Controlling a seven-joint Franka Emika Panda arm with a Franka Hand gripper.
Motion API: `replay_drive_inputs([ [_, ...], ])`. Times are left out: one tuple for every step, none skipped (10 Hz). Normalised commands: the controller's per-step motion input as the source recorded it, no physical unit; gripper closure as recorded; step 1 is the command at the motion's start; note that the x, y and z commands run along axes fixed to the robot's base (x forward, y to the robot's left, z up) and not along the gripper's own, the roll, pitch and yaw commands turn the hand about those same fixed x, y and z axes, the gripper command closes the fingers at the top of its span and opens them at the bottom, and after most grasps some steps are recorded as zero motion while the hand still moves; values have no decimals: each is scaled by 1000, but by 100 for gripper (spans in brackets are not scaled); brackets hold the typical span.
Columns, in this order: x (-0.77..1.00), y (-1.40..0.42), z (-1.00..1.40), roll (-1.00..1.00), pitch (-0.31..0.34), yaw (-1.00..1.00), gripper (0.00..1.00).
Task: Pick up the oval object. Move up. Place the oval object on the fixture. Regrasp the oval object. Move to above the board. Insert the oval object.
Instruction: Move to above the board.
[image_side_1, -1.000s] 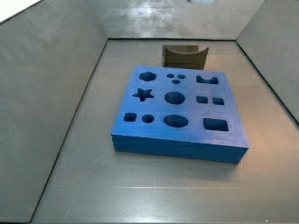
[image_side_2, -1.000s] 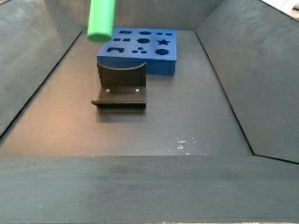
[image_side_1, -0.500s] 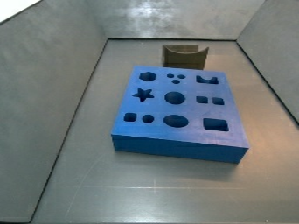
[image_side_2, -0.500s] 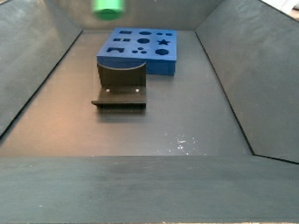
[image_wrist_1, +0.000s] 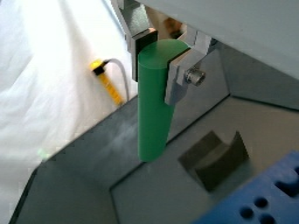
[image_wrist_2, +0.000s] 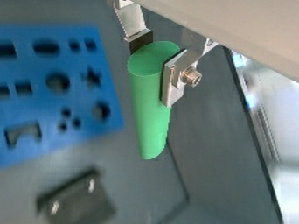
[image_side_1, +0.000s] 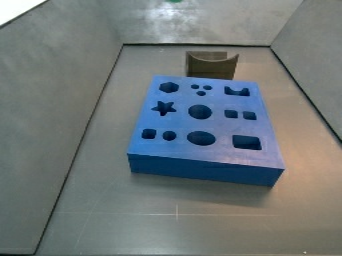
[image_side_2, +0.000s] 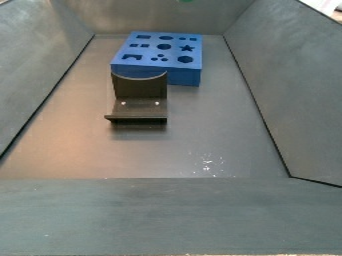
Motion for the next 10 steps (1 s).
replay_drive_inputs([
  [-534, -867, 204, -460, -125, 1000, 100],
  [-299, -491, 124, -443, -159, 1000, 100],
  [-170, -290, 81, -429, -182, 1000, 100],
  [-94, -168, 50, -418, -210, 1000, 100],
  [-59, -69, 21, -400, -249, 1000, 100],
  [-53, -33, 16, -386, -281, 1000, 100],
  [-55, -22, 10, -375, -305, 1000, 100],
  [-75, 6, -1, -345, -365, 1000, 100],
  [-82, 17, 1, -326, -403, 1000, 100],
  [-86, 27, -6, -304, -444, 1000, 100],
])
